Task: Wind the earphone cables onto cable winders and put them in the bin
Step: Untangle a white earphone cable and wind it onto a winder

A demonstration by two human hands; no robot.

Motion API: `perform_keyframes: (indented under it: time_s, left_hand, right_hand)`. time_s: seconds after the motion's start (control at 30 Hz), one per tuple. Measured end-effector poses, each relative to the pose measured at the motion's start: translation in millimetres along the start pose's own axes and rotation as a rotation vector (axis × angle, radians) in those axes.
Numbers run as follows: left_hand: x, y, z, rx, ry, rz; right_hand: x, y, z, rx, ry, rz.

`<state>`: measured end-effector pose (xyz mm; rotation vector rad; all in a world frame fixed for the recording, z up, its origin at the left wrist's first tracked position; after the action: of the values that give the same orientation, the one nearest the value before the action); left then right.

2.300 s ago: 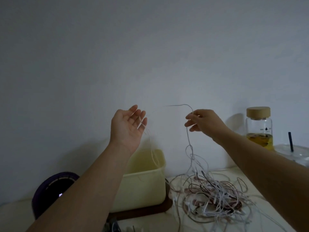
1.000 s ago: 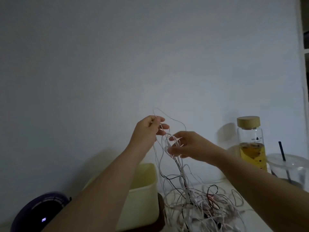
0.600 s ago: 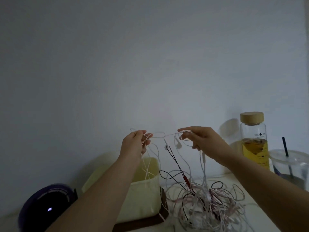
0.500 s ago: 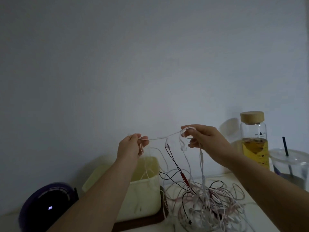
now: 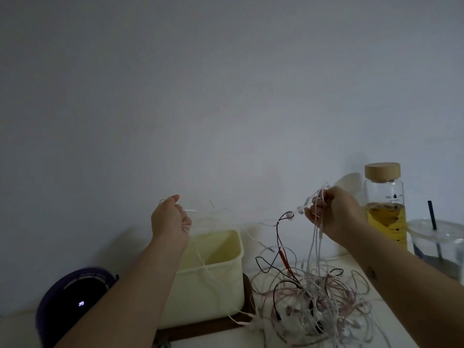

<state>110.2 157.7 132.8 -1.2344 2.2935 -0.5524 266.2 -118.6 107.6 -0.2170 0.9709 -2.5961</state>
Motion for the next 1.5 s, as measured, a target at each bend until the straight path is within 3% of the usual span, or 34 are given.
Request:
perform_keyframes:
  time_s: [0.27,0.37,0.5,0.6,0.77,1.03,1.17,1.37,1.43,1.5]
  left_hand:
    - [-5.4,5.5,-12.0,0.109,0.000,0.004]
    - [-6.4,11.4,-21.4,0.123,-0.059,-0.046]
    - [-5.0,9.2,-32.8,0.111,-0.130,-0.064]
    - [-2.7,6.9,-38.8,0.151,-0.139,-0.094]
    - [5.1,0.4,-64.1,0.317,-0.171,-0.173]
    - [12.4,-27.9,-94.6,0.373,-0.210,-0.060]
    - [15.9,-38.8,-95.2,0.360,-0.204,-0.014]
    - [20.7,-54.1,-92.3,0.353,-0.179,0.048]
    - [21.7,-57.1,-90.5,0.341,-0.169,0.077]
    - [22.6,-58.3,-88.9,0.327,-0.157,0.109]
  right_hand:
    - [-7.2,19.2,-10.9,-0.049,-0.100,-0.019]
    - [-13.8,30.9,-7.2,0.391,0.052,-0.072]
    - [-18.8,21.1,-16.4,1.403,0.245,-0.051]
    - [-20.0,13.6,-30.4,1.666,0.315,-0.018]
    - [-19.4,22.5,-49.7,1.785,0.335,-0.039]
    - [-20.9,45.9,-63.1,2.102,0.370,-0.094]
    - [-24.9,47.5,-65.8,2.116,0.315,-0.060]
    - [-27.0,36.0,-80.7,2.196,0.177,0.160]
    - [-21.7,19.3,-72.3,2.160,0.172,0.144]
    - [-16.0,-7.2,-54.0,2.067,0.278,0.088]
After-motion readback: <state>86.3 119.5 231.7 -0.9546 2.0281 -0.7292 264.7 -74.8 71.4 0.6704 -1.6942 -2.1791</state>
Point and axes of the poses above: each hand's wrist, its own x-axis away from the middle knuckle, its own y-axis out of the back of the hand, z = x × y, the point moved 7 cm from there along -x, towards the middle knuckle, and after that the axes turned 6 degrees about -y, right-handed, at the moved point
